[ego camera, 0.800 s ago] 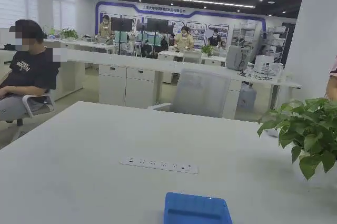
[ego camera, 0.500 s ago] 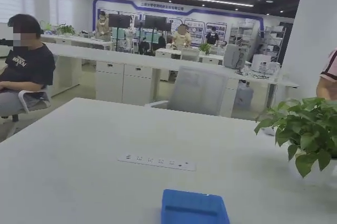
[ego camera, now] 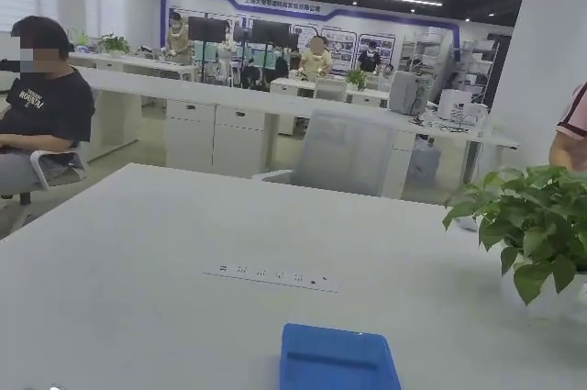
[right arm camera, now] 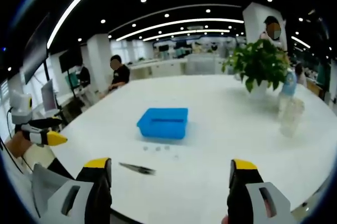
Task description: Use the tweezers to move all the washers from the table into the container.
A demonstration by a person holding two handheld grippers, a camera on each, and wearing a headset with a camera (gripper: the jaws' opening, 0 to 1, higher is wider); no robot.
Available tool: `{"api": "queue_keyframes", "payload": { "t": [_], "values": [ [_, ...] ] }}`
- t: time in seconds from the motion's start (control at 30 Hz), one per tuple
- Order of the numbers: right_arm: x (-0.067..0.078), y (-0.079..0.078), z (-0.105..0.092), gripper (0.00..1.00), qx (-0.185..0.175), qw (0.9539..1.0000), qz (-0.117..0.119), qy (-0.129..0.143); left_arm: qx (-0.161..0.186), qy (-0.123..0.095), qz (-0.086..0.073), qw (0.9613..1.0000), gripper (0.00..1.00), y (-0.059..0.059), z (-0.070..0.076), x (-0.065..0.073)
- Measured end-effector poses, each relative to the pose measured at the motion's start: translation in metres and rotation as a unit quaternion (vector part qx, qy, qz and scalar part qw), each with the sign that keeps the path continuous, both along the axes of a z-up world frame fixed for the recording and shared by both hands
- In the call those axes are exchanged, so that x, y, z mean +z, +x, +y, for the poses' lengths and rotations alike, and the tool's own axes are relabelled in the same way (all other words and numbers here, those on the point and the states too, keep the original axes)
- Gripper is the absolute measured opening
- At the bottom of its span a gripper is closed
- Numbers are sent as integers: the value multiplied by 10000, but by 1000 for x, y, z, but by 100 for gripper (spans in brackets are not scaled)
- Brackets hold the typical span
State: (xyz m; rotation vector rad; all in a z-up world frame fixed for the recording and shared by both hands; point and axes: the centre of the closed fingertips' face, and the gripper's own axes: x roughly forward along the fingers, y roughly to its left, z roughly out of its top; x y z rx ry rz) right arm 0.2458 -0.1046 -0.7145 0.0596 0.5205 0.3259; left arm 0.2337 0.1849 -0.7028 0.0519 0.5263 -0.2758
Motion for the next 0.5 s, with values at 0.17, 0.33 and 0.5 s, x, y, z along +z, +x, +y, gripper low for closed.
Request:
{"api": "queue_keyframes", "payload": {
  "t": [0.17, 0.33, 0.5],
  "values": [
    [1, 3, 2, 91, 56, 10000, -14, -26, -25, 21, -14, 10000, 99, 1, 0, 1],
    [-2, 5, 6, 92, 139, 9998, 23, -105, -26, -30, -12, 10000, 99, 3, -1, 0],
    [-2, 7, 8, 92, 204, 9995, 8, -247, -57, -17, 24, 10000, 99, 4, -2, -3]
  ]
}}
